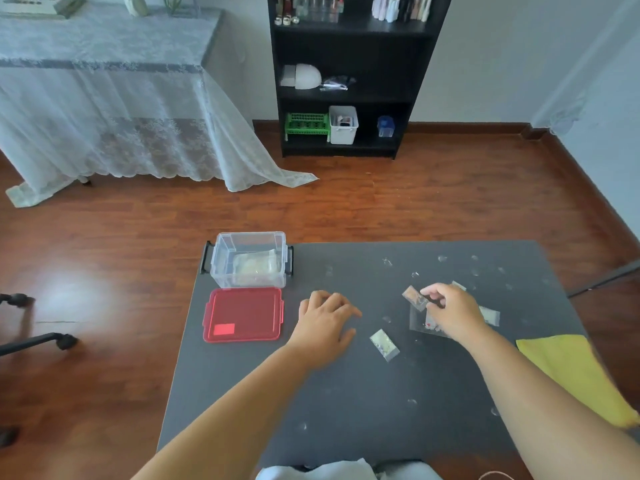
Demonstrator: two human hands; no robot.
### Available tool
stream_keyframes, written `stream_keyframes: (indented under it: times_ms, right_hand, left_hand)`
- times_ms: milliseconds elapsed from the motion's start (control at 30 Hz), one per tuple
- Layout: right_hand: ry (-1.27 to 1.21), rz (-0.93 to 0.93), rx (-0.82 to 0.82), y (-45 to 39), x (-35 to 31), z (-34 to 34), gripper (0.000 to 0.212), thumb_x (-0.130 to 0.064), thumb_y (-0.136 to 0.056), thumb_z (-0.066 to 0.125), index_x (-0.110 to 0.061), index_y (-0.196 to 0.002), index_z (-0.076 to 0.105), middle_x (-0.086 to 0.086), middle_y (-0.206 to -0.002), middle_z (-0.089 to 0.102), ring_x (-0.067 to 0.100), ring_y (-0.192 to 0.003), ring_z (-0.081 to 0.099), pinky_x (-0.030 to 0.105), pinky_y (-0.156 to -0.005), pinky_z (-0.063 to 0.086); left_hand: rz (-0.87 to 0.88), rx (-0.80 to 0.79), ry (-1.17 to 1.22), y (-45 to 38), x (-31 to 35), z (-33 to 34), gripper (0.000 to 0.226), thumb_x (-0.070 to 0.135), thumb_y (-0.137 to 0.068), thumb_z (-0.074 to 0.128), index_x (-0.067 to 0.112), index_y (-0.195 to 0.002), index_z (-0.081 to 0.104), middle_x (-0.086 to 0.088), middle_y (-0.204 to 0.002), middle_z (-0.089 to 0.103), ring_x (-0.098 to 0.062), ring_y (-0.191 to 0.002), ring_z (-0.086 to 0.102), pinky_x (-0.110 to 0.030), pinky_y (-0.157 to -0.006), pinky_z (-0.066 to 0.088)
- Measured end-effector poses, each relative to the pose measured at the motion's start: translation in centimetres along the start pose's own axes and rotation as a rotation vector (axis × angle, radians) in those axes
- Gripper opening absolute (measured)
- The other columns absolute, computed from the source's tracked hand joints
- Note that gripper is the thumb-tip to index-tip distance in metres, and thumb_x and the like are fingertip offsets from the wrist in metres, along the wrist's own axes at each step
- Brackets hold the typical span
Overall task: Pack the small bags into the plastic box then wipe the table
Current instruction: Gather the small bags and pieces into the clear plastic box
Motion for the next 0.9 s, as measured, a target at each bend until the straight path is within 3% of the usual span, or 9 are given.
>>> stream_keyframes:
  times_ms: [267, 433, 533, 700, 767, 900]
  right_hand:
    - [0.084, -0.104, -0.139, 0.7, 3.2, 0.1, 0.038, -0.020, -0.077, 0.075, -0.026, -0.114, 0.064, -0.003, -0.118, 0.060, 0.019, -0.104, 0.055, 0.029, -0.085, 0.044]
    - [0.190, -0.140, -0.175, 0.5, 3.4, 0.7, 0.052, -0.031, -0.074, 0.076, -0.029, -0.123, 0.058, -0.002, -0.118, 0.055, 0.024, -0.109, 0.049, 0.037, -0.090, 0.043]
    - [0.124, -0.132, -0.209, 0.4, 3.7, 0.9, 0.049, -0.029, -0.073, 0.077, -0.030, -0.118, 0.059, -0.006, -0.107, 0.050, 0.019, -0.102, 0.050, 0.031, -0.083, 0.042]
    - [-0.020, -0.094, -0.285, 0.2, 4.2, 1.0, 0.017, -0.023, -0.086, 0.061, -0.036, -0.096, 0.061, -0.011, -0.078, 0.050, 0.014, -0.077, 0.056, 0.026, -0.060, 0.040]
    - [-0.076, -0.060, -0.321, 0.0, 3.6, 1.1, 0.019, -0.024, -0.089, 0.053, -0.037, -0.098, 0.062, -0.009, -0.073, 0.046, 0.012, -0.064, 0.049, 0.025, -0.055, 0.037]
    - [-0.131, -0.031, -0.397, -0.9, 0.1, 1.7, 0.033, -0.022, -0.089, 0.042, -0.041, -0.106, 0.063, -0.008, -0.078, 0.049, 0.012, -0.063, 0.048, 0.026, -0.056, 0.035]
  left_hand:
    - [0.219, -0.344, -0.314, -2.7, 6.2, 6.3, 0.047, 0.032, -0.093, 0.049, 0.035, -0.139, 0.038, 0.009, -0.142, 0.040, -0.023, -0.127, 0.032, -0.035, -0.101, 0.027]
    - [0.205, -0.369, -0.412, -3.5, 6.9, 7.1, 0.042, 0.034, -0.090, 0.056, 0.035, -0.131, 0.046, 0.007, -0.135, 0.045, -0.024, -0.122, 0.038, -0.034, -0.097, 0.029]
    - [0.131, -0.367, -0.366, -3.9, 6.7, 7.1, 0.033, 0.035, -0.087, 0.061, 0.036, -0.119, 0.053, 0.009, -0.126, 0.050, -0.022, -0.116, 0.043, -0.032, -0.095, 0.032]
    - [-0.021, -0.387, -0.176, -3.5, 5.4, 6.8, 0.015, 0.033, -0.085, 0.062, 0.029, -0.099, 0.062, 0.006, -0.108, 0.052, -0.020, -0.102, 0.051, -0.029, -0.083, 0.038]
    - [-0.125, -0.395, -0.053, -3.0, 4.4, 6.4, 0.009, 0.029, -0.083, 0.059, 0.028, -0.092, 0.063, 0.007, -0.102, 0.056, -0.019, -0.095, 0.056, -0.029, -0.075, 0.044]
    - [-0.278, -0.307, 0.120, -1.6, 2.0, 4.2, 0.009, 0.027, -0.081, 0.058, 0.030, -0.085, 0.064, 0.011, -0.092, 0.065, -0.015, -0.079, 0.059, -0.027, -0.068, 0.050]
Point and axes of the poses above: each hand's wrist, its own y-axis away from the middle knuckle, its own z-axis out of the palm, x = y × z, the point moved 9 cm from there along -y, towards the middle knuckle
